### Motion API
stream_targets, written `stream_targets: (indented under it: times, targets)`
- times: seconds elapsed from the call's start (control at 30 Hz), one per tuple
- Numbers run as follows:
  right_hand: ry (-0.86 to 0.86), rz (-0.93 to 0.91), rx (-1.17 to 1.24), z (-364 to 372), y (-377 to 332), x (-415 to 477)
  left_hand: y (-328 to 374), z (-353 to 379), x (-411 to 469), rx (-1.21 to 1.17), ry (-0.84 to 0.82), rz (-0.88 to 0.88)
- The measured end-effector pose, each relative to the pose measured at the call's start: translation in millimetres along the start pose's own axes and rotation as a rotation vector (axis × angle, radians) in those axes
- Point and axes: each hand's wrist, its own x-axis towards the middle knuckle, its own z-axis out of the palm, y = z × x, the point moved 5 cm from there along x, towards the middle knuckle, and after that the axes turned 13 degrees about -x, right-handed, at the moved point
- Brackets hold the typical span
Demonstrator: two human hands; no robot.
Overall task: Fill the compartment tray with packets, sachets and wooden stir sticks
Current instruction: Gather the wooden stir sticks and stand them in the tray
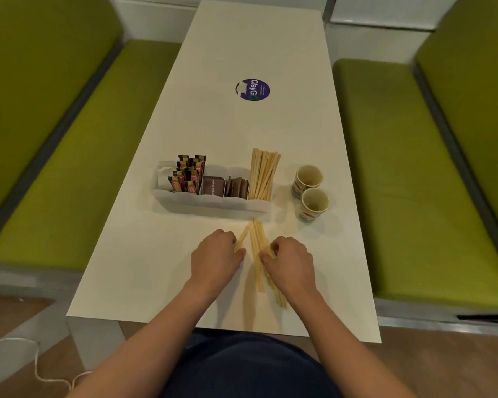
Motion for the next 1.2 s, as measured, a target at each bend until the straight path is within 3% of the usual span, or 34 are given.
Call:
stream_targets:
  times: [0.17,0.6,0.9,1.2]
  targets:
    - [-0.022,0.065,0.079,-2.2,-0.9,7.5,1.7,-1.6,7.2,0.096,-0.015,-0.052]
    - [-0.015,0.089,0.311,-5.8,13.5,7.3,-4.1,-7.7,18.1,0.011,-0.074,-0.073]
    - [0.014,0.073,0.398,-9.6,18.4,8.8,18.7,-9.3,12.2,0.429,-0.175,0.15]
    - [0.116,-0.019,0.507,-31.5,16.8,10.6,5.6,-18.4,16.6,0.229,-0.172,0.044]
